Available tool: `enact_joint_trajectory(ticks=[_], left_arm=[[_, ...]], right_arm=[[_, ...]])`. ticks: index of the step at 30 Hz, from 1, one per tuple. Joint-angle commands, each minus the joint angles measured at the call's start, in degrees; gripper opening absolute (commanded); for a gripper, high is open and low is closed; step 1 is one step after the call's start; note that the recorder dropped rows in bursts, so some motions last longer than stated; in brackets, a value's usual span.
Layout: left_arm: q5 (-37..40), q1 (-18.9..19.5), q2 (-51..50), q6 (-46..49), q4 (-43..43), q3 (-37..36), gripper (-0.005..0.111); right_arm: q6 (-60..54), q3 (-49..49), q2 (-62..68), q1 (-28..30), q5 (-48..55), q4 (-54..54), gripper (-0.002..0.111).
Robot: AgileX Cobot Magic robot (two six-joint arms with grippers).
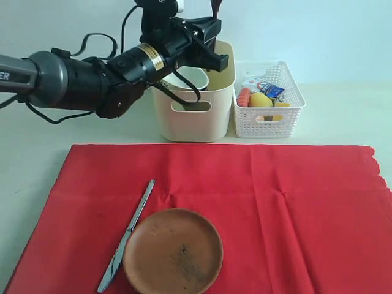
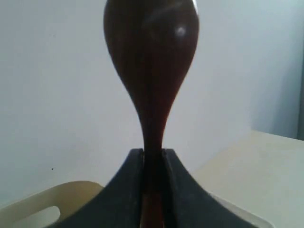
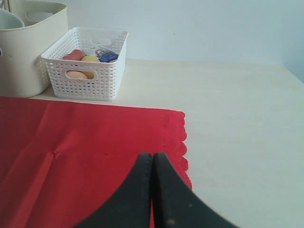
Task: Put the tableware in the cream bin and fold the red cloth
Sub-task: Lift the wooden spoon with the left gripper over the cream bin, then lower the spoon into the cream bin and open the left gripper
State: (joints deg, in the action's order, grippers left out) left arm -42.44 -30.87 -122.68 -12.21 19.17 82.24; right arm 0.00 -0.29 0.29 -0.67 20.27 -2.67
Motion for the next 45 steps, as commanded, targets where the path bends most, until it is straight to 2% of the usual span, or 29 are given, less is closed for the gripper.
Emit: enact_joint_trajectory(ticks=[1, 10, 13, 19, 21, 24, 29, 32, 37, 41, 45], left_arm=[[-1.5, -0.03, -2.8, -0.98, 0.23, 1.99, 0.0], [-0.81, -0.52, -5.37, -1.95, 1.28, 2.1, 0.002], [-0.52, -1.08, -6.0, -1.95, 1.42, 2.1, 0.015], [0.54, -1.2, -6.0, -1.57, 1.11, 2.1, 0.053], [0.27, -1.2, -5.89, -1.57, 0.97, 2.1, 0.06], [0.29, -1.2, -4.89, -1.57, 0.97, 2.1, 0.066], [2.27, -1.2, -2.03, -1.82, 1.07, 2.1, 0.066], [8.8, -1.2, 0.64, -2.22, 1.49, 2.1, 0.066], [26.91, -1.29, 5.37, -3.26, 1.75, 1.99, 0.066], [41.28, -2.57, 9.52, -3.02, 1.75, 1.99, 0.066], [51.05, -4.68, 12.82, -1.05, 1.75, 1.99, 0.066]], right_arm=[[0.0, 0.29, -0.29, 0.36, -0.7, -0.17, 0.0], [0.0, 0.29, -0.29, 0.36, -0.7, -0.17, 0.0], [0.0, 0.29, -0.29, 0.36, -0.7, -0.17, 0.0], [0.0, 0.29, -0.29, 0.36, -0.7, -0.17, 0.0], [0.0, 0.29, -0.29, 0.36, -0.7, -0.17, 0.0], [0.0, 0.29, -0.29, 0.36, -0.7, -0.17, 0.0], [0.0, 0.29, -0.29, 0.36, -0.7, -0.17, 0.0], [0.0, 0.29, -0.29, 0.36, -0.7, -0.17, 0.0], [0.0, 0.29, -0.29, 0.36, -0.7, -0.17, 0.0], [0.0, 0.29, -0.29, 0.36, -0.7, -0.17, 0.0], [0.0, 0.29, -0.29, 0.36, -0.7, -0.17, 0.0]])
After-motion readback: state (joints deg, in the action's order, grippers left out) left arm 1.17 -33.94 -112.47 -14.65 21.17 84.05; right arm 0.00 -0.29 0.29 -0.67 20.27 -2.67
